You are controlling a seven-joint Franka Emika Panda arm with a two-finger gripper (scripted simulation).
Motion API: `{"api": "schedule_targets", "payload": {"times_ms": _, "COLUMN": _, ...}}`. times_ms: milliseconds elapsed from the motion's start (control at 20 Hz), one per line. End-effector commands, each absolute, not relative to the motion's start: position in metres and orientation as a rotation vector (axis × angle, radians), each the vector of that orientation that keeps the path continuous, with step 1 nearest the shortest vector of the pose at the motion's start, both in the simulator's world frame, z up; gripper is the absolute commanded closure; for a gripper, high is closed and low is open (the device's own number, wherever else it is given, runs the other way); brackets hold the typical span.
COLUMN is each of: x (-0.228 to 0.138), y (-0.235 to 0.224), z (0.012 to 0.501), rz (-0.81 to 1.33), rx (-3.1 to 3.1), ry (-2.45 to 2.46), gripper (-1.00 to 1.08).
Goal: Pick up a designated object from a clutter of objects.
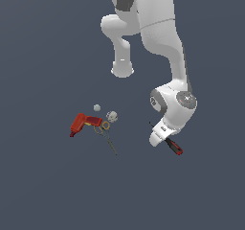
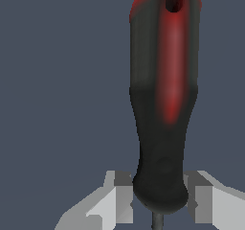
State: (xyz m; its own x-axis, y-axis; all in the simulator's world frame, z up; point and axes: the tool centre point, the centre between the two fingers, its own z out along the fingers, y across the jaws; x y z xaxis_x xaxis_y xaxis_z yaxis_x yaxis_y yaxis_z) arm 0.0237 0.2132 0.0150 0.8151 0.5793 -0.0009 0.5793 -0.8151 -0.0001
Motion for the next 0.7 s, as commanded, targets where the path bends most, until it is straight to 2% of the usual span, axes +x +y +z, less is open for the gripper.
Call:
{"api": "schedule_targets", "payload": {"times_ms": 0, "x": 0.023, "y": 0.213, "z": 0.017, "rz": 0.000, "rx": 2.993, "ry": 0.955, "gripper": 1.08}}
{"api": "schedule_targets", "payload": {"times_ms": 650, "x": 0.000, "y": 0.207, "z": 0.065, "rz": -0.001, "rx": 2.991, "ry": 0.955, "gripper": 1.08}}
